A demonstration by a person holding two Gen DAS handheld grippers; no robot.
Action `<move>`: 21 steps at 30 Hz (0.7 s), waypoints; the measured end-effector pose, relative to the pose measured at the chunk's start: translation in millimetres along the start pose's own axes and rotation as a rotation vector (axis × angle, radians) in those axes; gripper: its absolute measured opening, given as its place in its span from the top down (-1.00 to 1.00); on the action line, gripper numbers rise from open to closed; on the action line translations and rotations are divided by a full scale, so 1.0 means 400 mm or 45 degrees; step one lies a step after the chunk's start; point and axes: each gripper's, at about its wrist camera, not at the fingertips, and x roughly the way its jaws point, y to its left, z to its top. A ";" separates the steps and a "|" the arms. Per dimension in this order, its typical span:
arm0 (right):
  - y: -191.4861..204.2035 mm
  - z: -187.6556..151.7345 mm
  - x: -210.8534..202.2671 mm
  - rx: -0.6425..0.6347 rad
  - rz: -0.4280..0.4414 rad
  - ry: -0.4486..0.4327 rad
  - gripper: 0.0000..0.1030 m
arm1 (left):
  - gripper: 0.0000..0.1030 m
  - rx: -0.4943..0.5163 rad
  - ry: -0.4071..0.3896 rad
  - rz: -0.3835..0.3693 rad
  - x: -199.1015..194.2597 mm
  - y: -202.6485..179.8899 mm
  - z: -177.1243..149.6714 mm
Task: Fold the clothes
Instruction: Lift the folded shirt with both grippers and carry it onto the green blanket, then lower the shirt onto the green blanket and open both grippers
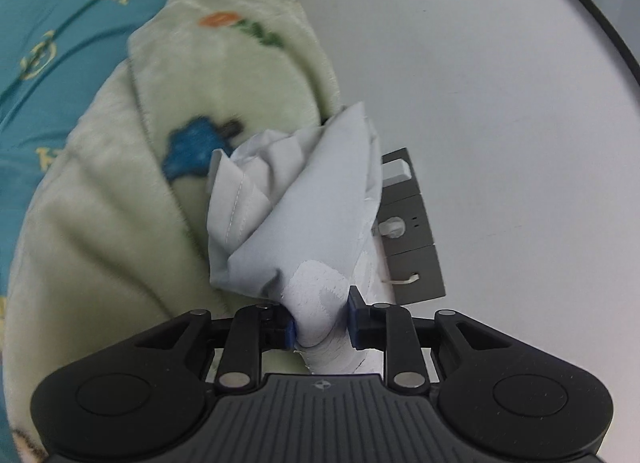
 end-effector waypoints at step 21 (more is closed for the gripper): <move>0.143 -0.206 -0.379 -0.487 -0.033 -0.124 -0.53 | -0.99 0.843 -0.277 0.356 -0.428 -0.289 -0.221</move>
